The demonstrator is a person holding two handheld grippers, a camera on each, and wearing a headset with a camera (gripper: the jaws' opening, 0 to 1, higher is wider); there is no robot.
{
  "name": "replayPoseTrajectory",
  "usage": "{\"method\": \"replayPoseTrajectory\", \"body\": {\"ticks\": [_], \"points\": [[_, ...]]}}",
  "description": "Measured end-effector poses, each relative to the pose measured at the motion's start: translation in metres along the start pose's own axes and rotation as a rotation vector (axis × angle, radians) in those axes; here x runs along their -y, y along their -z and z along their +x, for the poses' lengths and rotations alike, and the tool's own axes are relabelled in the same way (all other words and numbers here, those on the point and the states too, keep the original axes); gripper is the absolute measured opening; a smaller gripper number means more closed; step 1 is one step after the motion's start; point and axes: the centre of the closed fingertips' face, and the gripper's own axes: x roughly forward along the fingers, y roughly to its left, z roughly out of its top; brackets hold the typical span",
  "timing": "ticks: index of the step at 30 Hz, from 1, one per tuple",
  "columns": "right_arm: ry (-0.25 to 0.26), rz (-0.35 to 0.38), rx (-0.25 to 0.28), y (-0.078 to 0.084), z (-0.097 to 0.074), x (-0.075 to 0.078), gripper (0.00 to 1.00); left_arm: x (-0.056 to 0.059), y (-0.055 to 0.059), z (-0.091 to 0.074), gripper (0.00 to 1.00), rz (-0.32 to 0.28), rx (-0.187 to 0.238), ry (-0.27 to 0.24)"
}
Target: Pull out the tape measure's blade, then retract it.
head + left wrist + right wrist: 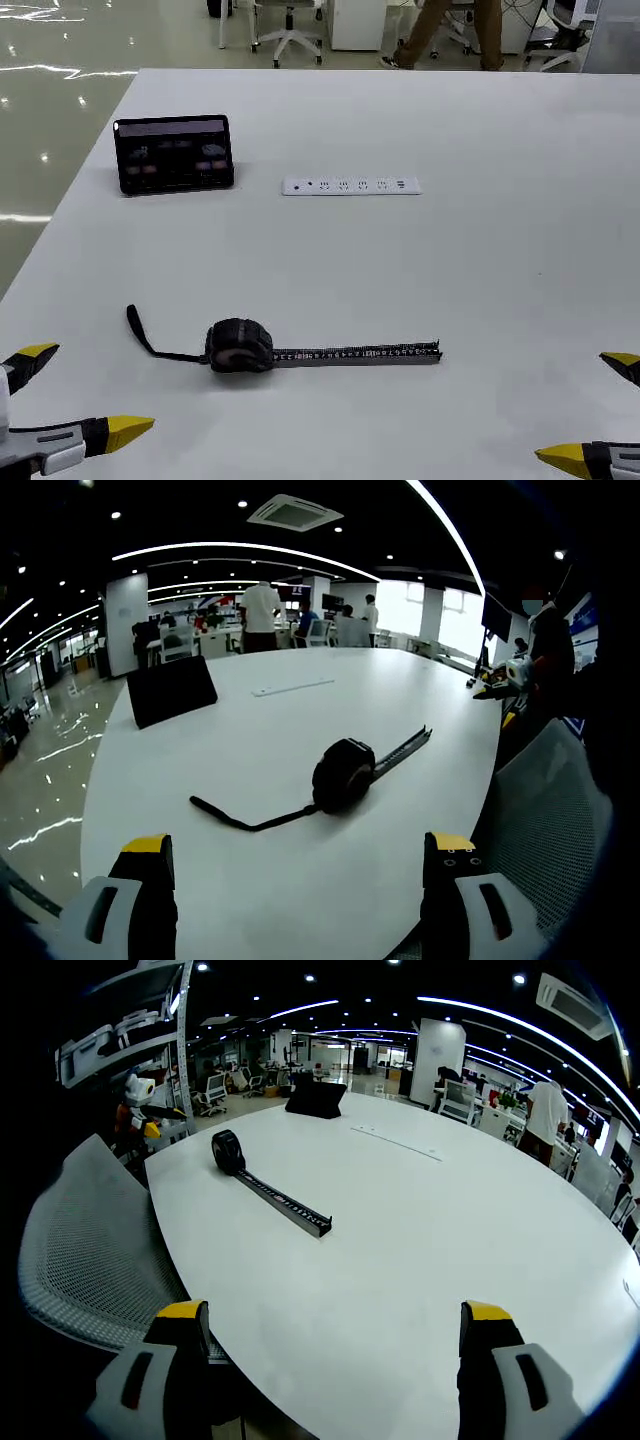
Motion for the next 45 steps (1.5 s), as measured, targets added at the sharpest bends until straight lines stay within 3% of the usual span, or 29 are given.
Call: {"method": "replayPoseTrajectory", "body": {"ticks": [7, 11, 23, 33, 36, 41, 45], "points": [[0.003, -0.023, -0.019, 0.002, -0.004, 0.005, 1.00, 0.001, 0.004, 0.001, 1.00, -0.021, -0.023, -0.003], [0.003, -0.025, -0.022, 0.000, -0.005, 0.007, 1.00, 0.004, -0.001, -0.001, 1.00, -0.017, -0.004, 0.001], [-0.013, -0.050, -0.034, -0.002, -0.004, -0.002, 1.00, 0.005, 0.004, 0.002, 1.00, -0.001, -0.014, 0.004], [-0.032, -0.075, -0.047, -0.001, -0.003, -0.004, 1.00, 0.013, -0.002, 0.018, 1.00, -0.002, -0.004, 0.012], [-0.050, -0.084, -0.050, -0.001, 0.000, -0.003, 1.00, 0.011, -0.005, 0.024, 1.00, 0.003, -0.008, -0.022], [-0.078, -0.145, -0.078, -0.005, 0.006, 0.003, 1.00, 0.019, -0.019, 0.035, 1.00, -0.044, 0.015, -0.025], [-0.093, -0.196, -0.081, -0.018, 0.015, 0.011, 0.99, 0.027, -0.030, 0.045, 1.00, -0.053, 0.004, -0.043]]}}
